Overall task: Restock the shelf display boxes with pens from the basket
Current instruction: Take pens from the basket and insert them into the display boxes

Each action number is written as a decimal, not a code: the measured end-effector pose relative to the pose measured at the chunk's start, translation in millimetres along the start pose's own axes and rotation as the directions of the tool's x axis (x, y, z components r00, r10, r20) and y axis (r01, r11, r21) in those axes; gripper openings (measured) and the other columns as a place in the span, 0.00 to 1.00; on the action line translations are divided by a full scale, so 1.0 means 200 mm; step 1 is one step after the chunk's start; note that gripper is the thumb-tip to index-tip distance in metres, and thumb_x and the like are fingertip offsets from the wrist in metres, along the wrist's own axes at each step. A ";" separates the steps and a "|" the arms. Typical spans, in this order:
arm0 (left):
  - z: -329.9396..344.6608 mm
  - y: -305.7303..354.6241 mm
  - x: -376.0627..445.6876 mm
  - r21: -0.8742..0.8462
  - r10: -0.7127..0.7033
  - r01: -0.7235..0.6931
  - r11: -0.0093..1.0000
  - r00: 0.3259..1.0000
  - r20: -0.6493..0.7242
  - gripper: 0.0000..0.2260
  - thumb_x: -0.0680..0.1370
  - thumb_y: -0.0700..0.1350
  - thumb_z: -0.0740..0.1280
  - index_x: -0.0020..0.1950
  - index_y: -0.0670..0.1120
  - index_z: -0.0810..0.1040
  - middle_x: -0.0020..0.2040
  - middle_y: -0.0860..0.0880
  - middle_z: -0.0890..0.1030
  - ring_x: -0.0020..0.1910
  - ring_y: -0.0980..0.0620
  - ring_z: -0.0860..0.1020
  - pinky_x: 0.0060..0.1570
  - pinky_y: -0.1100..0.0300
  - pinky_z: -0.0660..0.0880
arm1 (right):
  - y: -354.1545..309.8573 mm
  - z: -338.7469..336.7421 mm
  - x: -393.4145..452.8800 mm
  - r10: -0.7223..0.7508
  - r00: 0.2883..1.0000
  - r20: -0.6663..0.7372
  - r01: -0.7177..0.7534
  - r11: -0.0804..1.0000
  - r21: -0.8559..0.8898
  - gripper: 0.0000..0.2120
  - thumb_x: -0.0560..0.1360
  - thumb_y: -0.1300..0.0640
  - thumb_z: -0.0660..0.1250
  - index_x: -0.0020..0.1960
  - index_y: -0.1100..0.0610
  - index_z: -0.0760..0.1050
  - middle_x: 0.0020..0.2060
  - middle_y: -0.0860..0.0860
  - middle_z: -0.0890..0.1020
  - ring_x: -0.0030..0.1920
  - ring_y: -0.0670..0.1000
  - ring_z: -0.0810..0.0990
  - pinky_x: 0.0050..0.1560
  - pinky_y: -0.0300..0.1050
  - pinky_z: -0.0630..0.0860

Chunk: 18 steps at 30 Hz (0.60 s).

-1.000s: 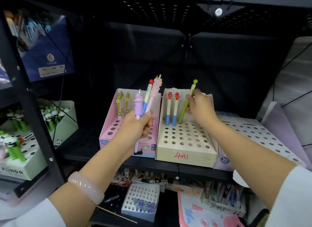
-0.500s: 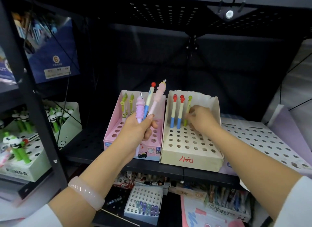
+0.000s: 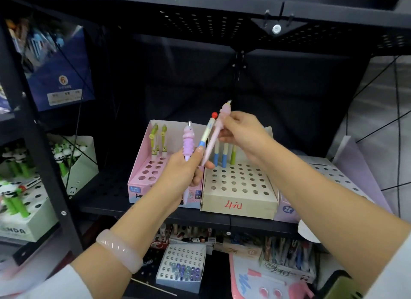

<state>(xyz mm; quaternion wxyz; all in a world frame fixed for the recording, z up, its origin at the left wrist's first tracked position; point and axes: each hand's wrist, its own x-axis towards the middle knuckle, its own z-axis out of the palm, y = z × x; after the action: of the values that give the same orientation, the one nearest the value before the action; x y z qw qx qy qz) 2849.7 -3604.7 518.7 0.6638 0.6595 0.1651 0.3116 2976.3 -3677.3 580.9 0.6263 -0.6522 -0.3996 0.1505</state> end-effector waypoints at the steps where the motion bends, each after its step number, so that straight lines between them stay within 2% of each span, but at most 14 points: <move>1: 0.01 0.00 0.00 0.001 -0.005 0.005 1.000 1.000 0.004 0.09 0.81 0.46 0.58 0.51 0.44 0.74 0.30 0.52 0.81 0.20 0.58 0.63 0.21 0.67 0.63 | 0.00 -0.04 0.00 0.000 1.000 -0.025 0.000 1.000 0.015 0.10 0.80 0.56 0.58 0.45 0.58 0.75 0.41 0.55 0.81 0.37 0.47 0.81 0.38 0.35 0.79; 3: 0.04 0.01 0.00 -0.010 -0.010 0.010 1.000 1.000 0.022 0.08 0.81 0.46 0.57 0.53 0.43 0.73 0.28 0.52 0.79 0.19 0.58 0.61 0.20 0.67 0.60 | -0.01 -0.13 0.01 -0.012 0.996 -0.089 0.013 1.000 0.010 0.09 0.81 0.55 0.57 0.45 0.56 0.73 0.42 0.55 0.81 0.39 0.49 0.82 0.39 0.37 0.80; 5: 0.09 0.02 0.01 -0.021 0.002 -0.001 1.000 0.999 0.033 0.07 0.81 0.45 0.57 0.51 0.44 0.73 0.28 0.52 0.79 0.19 0.58 0.63 0.20 0.67 0.61 | -0.02 -0.25 0.01 -0.043 0.978 -0.205 0.039 0.999 -0.027 0.08 0.81 0.54 0.58 0.46 0.54 0.73 0.42 0.53 0.80 0.38 0.47 0.82 0.37 0.35 0.78; 9: 0.21 0.03 0.03 0.004 0.031 -0.032 0.999 0.998 0.050 0.08 0.81 0.46 0.57 0.49 0.46 0.74 0.33 0.53 0.83 0.23 0.59 0.70 0.25 0.68 0.70 | 0.03 -0.56 0.01 -0.185 0.864 -0.469 0.060 0.961 -0.268 0.07 0.80 0.54 0.58 0.56 0.55 0.71 0.40 0.47 0.79 0.41 0.44 0.80 0.34 0.31 0.76; 11: 0.28 0.03 0.05 0.005 0.036 -0.037 0.999 0.996 0.084 0.07 0.82 0.47 0.56 0.51 0.49 0.73 0.35 0.53 0.84 0.25 0.60 0.74 0.29 0.67 0.74 | 0.09 -0.68 0.00 -0.248 0.840 -0.483 0.033 0.912 -0.409 0.09 0.80 0.54 0.58 0.58 0.57 0.69 0.39 0.47 0.79 0.41 0.46 0.80 0.38 0.36 0.78; 14: 0.37 0.03 0.09 -0.045 0.034 -0.029 0.999 0.993 0.113 0.05 0.82 0.45 0.56 0.52 0.55 0.69 0.35 0.52 0.83 0.27 0.57 0.76 0.31 0.64 0.76 | 0.20 -0.77 -0.01 -0.247 0.867 -0.433 -0.044 0.827 -0.560 0.11 0.81 0.53 0.57 0.57 0.60 0.68 0.42 0.55 0.81 0.42 0.55 0.81 0.45 0.52 0.80; 16: 0.41 0.01 0.11 -0.055 0.029 -0.023 0.998 0.993 0.117 0.05 0.82 0.44 0.56 0.53 0.54 0.69 0.34 0.51 0.81 0.25 0.55 0.74 0.28 0.63 0.74 | 0.27 -0.78 0.00 -0.251 0.883 -0.395 -0.059 0.777 -0.627 0.11 0.80 0.56 0.57 0.58 0.63 0.68 0.43 0.59 0.81 0.41 0.57 0.80 0.42 0.50 0.78; 18: 0.44 0.00 0.13 -0.024 0.032 -0.030 0.999 0.994 0.106 0.04 0.82 0.45 0.56 0.53 0.50 0.69 0.31 0.52 0.79 0.22 0.56 0.69 0.24 0.64 0.70 | 0.31 -0.79 0.03 -0.252 0.889 -0.381 -0.052 0.772 -0.633 0.12 0.80 0.56 0.57 0.59 0.63 0.68 0.44 0.59 0.81 0.41 0.56 0.79 0.39 0.47 0.76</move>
<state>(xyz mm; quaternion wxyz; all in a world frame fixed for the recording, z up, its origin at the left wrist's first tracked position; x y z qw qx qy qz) 2924.0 -3655.9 529.9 0.6741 0.6703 0.1157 0.2880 3110.2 -3776.9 550.5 0.4544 -0.8166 -0.3074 -0.1791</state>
